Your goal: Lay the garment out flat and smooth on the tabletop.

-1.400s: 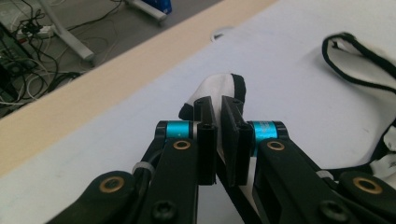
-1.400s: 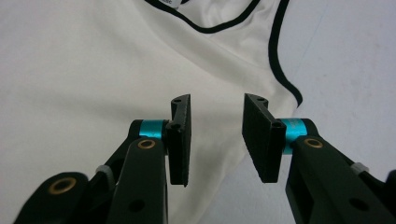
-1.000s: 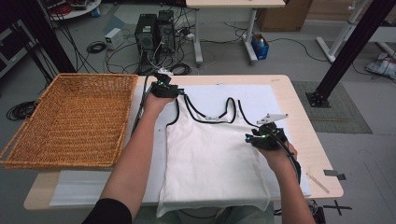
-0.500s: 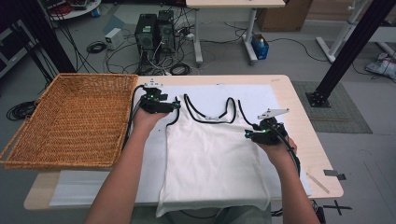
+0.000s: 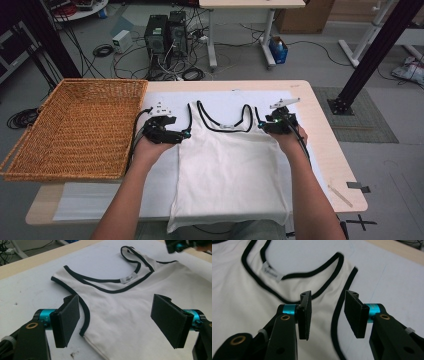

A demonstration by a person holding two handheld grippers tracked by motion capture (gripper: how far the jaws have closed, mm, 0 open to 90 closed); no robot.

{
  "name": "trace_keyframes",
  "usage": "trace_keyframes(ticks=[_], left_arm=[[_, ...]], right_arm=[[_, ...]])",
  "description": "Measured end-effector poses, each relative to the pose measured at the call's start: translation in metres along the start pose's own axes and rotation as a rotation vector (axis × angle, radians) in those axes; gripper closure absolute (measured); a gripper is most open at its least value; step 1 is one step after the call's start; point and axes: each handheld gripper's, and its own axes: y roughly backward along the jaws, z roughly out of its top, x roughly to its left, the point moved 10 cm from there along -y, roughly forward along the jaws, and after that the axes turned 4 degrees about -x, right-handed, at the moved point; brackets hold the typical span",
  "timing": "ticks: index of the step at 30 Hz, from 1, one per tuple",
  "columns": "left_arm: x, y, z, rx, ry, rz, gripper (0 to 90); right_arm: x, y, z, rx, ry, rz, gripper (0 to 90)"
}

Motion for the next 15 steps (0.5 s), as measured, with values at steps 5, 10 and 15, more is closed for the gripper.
trace_keyframes(ticks=[5, 10, 15], left_arm=[[-0.008, 0.007, -0.007, 0.002, -0.006, 0.014, 22.8], [-0.012, 0.010, -0.018, 0.033, -0.022, 0.021, 22.8], [-0.015, 0.011, -0.021, 0.037, -0.022, 0.016, 22.9]], right_arm=[[-0.013, -0.031, 0.025, -0.007, 0.011, -0.007, 62.0], [-0.025, -0.067, 0.019, 0.026, -0.042, -0.014, 64.8], [-0.027, -0.089, 0.008, 0.056, -0.080, -0.007, 75.1]])
